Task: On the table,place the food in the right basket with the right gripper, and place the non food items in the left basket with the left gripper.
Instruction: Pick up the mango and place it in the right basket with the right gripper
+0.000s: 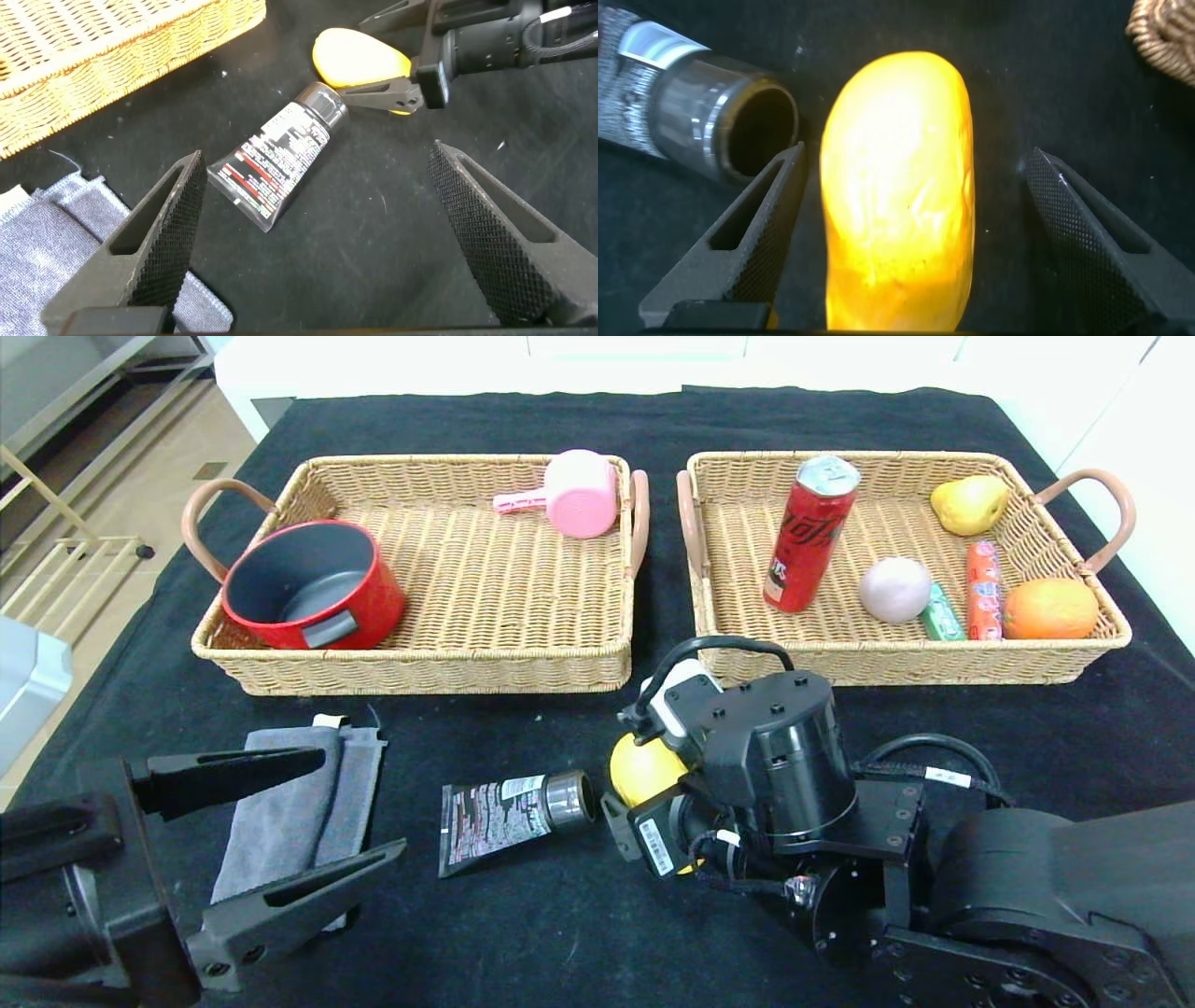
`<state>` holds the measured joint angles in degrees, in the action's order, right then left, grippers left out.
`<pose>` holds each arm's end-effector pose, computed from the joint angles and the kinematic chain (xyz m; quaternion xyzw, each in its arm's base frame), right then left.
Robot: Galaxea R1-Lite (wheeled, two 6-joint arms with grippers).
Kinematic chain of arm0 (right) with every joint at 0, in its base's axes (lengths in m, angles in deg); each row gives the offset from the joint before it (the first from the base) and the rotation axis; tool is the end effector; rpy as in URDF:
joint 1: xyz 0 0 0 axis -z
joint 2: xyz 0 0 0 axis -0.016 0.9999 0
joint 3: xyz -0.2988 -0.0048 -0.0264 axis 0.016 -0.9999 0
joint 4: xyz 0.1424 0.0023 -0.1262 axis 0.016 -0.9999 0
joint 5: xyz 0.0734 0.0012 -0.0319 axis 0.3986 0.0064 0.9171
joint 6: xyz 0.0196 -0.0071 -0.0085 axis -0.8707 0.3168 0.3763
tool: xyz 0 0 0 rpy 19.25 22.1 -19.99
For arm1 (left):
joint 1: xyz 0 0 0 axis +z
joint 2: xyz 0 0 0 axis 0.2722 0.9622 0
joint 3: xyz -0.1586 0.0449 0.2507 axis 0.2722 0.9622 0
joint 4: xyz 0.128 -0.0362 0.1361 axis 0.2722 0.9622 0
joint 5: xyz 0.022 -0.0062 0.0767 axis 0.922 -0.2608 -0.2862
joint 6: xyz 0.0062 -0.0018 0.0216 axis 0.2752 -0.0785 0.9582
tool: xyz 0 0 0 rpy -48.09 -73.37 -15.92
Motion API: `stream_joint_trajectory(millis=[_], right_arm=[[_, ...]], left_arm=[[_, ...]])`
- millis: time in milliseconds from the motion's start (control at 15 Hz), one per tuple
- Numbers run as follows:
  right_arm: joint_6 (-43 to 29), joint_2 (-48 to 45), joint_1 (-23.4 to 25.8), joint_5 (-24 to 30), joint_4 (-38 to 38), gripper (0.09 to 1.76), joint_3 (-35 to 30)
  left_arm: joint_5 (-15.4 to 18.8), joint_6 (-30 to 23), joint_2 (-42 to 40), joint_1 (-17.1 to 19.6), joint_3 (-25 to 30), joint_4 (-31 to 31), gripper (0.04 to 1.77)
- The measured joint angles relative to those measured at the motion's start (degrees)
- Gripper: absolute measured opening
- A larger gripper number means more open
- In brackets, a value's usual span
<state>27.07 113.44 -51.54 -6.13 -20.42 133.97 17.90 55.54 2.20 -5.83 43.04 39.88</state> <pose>0.2297 0.2831 0.1766 -0.1244 0.1583 0.2283 0.9525 0.1226 -0.0560 0.2376 0.0631 0.0806 -0.3425 0.9339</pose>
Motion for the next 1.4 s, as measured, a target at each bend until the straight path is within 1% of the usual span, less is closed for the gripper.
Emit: stream_joint_trajectory(millis=[267,333,400,533,600,733,933,1400], right_arm=[[0.1,0.8,0.3,0.0,0.4,1.7,0.0],[0.0,1.1,0.4,0.0,0.4,1.62,0.0],[0.0,1.3,0.6,0.0,0.4,1.43,0.0],[0.1,1.7,0.9,0.0,0.4,1.13,-0.1],[0.1,1.8,1.0,0.0,0.4,1.05,-0.1],[0.1,2.5,1.1,0.0,0.6,1.01,0.0],[0.1,5.2,1.1,-0.3,1.1,1.0,0.0],[0.1,2.2,1.2,0.2,0.3,1.0,-0.5]], left_arm=[[0.0,0.0,0.1,0.0,0.0,0.0,1.72],[0.0,0.1,0.1,0.0,0.0,0.0,1.72],[0.0,0.1,0.1,0.0,0.0,0.0,1.72],[0.0,0.1,0.1,0.0,0.0,0.0,1.72],[0.0,0.1,0.2,0.0,0.0,0.0,1.72],[0.0,0.1,0.5,0.0,0.1,0.0,1.72],[0.0,0.1,0.5,0.0,0.2,0.0,1.72],[0.0,0.1,0.6,0.0,0.3,0.0,1.72]])
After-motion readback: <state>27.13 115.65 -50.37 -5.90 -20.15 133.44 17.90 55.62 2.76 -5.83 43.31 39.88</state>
